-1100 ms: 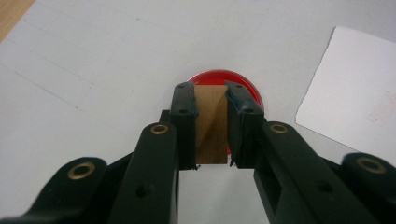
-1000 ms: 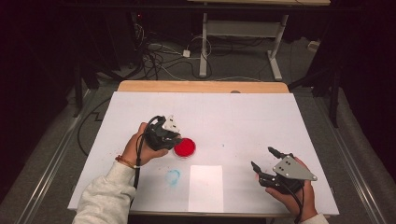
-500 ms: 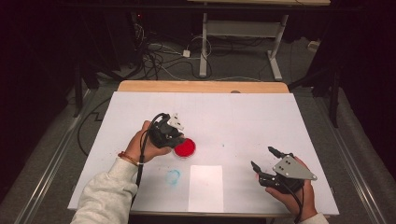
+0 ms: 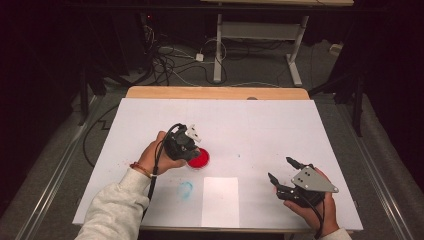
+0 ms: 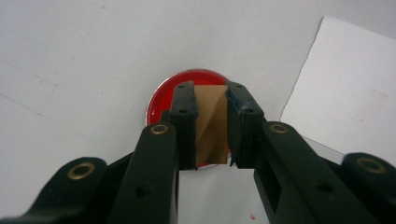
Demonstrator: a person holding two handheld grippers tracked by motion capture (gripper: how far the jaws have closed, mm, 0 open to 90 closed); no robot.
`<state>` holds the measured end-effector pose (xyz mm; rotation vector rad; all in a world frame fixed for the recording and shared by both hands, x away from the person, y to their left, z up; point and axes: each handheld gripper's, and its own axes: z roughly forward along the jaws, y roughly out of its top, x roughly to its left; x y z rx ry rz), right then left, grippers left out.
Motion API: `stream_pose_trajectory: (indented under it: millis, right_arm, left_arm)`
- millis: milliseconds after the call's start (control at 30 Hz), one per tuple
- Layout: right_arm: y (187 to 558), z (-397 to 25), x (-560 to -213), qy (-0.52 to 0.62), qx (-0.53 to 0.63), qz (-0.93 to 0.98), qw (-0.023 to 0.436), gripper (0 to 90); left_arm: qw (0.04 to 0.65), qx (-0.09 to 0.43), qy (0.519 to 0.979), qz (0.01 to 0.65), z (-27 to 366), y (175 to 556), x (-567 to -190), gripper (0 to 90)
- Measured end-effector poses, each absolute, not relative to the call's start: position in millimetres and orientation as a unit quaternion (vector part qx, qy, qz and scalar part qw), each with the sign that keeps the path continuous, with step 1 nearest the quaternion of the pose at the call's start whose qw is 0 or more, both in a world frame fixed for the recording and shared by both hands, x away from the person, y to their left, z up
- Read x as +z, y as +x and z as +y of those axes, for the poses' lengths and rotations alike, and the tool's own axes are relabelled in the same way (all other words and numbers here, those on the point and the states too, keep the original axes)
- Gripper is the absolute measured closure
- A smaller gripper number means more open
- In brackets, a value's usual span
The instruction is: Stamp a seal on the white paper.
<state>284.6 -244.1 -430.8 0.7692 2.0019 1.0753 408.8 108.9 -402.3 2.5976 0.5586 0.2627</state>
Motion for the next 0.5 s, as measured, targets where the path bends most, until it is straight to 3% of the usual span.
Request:
stream_pose_trajectory:
  millis: [500]
  right_arm:
    - [283.1, -245.6, -432.4, 0.3, 0.414, 0.781, 0.36, 28.3]
  left_arm:
    - [0.169, 0.071, 0.964, 0.192, 92.3, 426.7, -425.8, 73.6]
